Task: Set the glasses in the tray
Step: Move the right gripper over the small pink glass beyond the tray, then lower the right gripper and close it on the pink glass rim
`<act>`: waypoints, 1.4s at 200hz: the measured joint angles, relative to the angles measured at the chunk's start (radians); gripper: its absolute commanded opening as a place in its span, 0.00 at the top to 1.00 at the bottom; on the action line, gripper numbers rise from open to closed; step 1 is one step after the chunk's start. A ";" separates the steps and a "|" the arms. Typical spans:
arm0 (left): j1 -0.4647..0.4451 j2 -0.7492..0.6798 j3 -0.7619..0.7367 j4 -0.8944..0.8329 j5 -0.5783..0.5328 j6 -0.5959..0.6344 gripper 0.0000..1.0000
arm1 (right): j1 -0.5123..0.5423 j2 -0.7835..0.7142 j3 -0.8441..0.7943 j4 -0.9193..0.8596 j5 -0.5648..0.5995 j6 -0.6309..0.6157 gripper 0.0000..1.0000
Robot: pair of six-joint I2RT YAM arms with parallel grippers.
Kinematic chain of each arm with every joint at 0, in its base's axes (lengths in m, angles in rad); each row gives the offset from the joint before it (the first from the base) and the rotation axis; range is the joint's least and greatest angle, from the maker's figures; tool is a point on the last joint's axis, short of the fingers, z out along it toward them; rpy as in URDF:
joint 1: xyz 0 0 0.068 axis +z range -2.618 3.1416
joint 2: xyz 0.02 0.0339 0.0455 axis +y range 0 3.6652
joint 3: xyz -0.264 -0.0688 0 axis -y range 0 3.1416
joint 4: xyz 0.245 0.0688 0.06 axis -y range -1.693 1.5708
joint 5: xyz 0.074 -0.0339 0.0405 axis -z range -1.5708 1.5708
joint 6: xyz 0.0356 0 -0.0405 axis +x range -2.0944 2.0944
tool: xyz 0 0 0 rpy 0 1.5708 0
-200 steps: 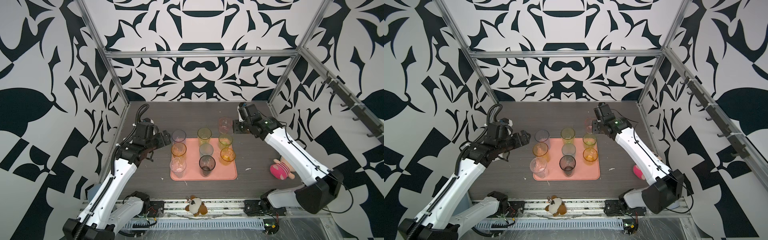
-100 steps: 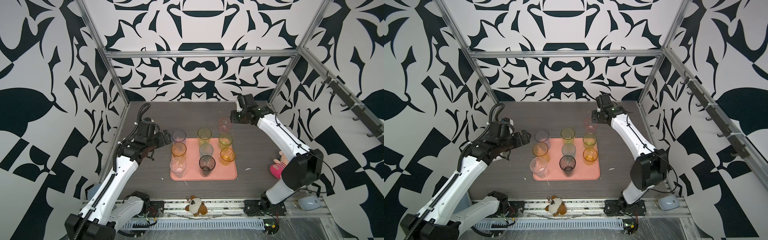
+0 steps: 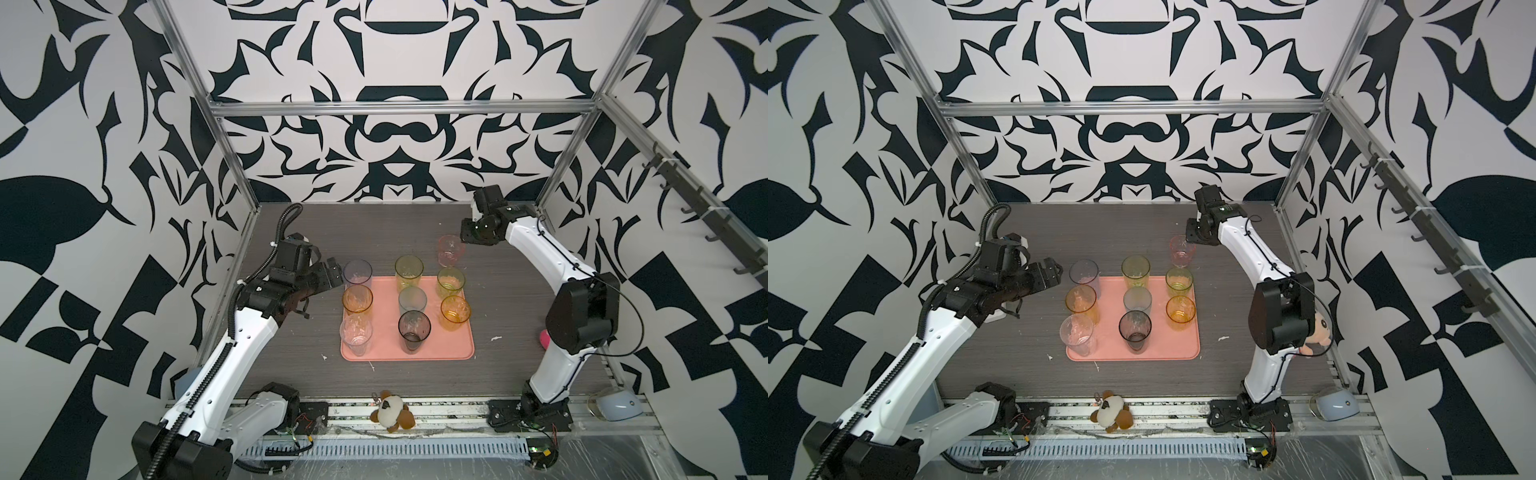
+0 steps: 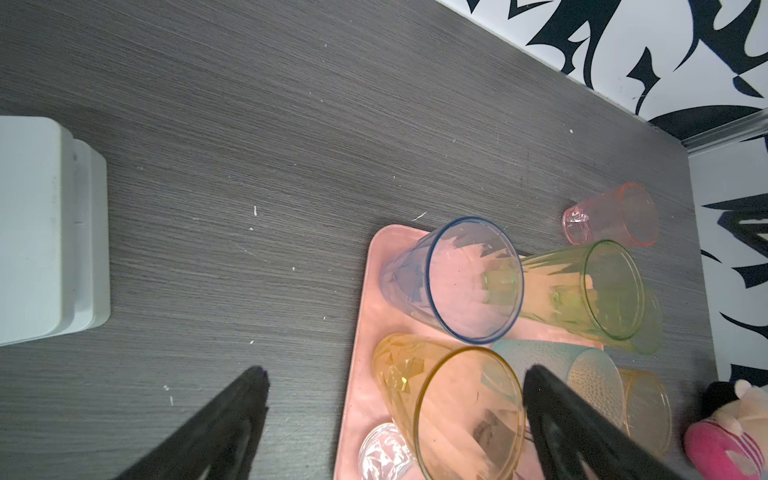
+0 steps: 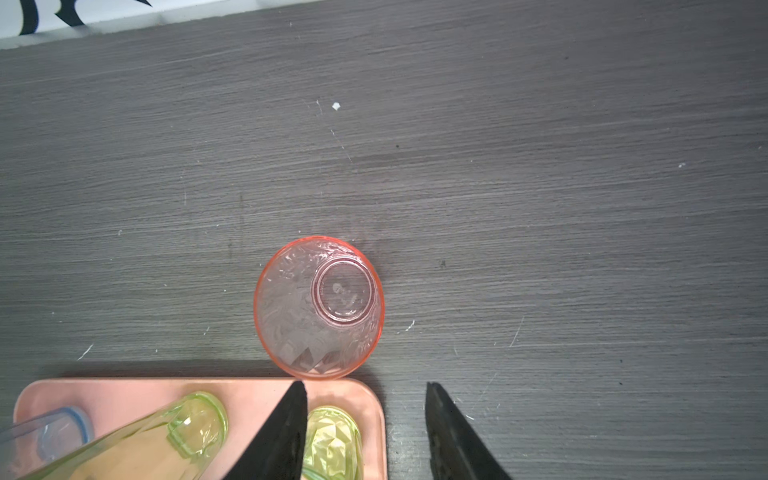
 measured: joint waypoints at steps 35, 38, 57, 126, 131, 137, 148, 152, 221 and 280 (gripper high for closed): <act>0.000 0.011 0.000 0.004 0.001 0.000 0.00 | -0.008 0.030 0.000 -0.005 -0.006 0.000 0.50; 0.000 0.011 0.000 0.005 0.001 0.000 0.01 | -0.009 0.032 0.000 -0.005 -0.006 0.000 0.50; 0.000 0.017 0.000 0.006 0.002 0.000 0.01 | -0.012 0.048 0.000 -0.004 -0.009 0.001 0.50; 0.000 0.018 0.000 0.006 0.003 0.000 0.01 | -0.021 0.117 0.002 0.006 -0.022 0.009 0.52; 0.000 0.018 0.000 0.006 0.003 0.000 0.01 | -0.021 0.125 0.002 0.006 -0.023 0.010 0.53; 0.000 0.018 0.000 0.006 0.003 0.000 0.01 | -0.023 0.136 0.003 0.006 -0.025 0.011 0.53; 0.000 0.018 0.000 0.006 0.003 0.000 0.01 | -0.023 0.154 0.006 0.006 -0.029 0.012 0.54; 0.000 0.018 0.000 0.006 0.003 0.000 0.01 | -0.023 0.161 0.008 0.006 -0.030 0.013 0.54; 0.000 0.018 0.000 0.011 0.004 0.000 0.01 | -0.025 0.241 0.061 0.008 -0.047 0.014 0.69; 0.000 0.018 0.000 0.016 0.005 0.000 0.01 | -0.025 0.254 0.086 0.002 -0.055 0.013 0.85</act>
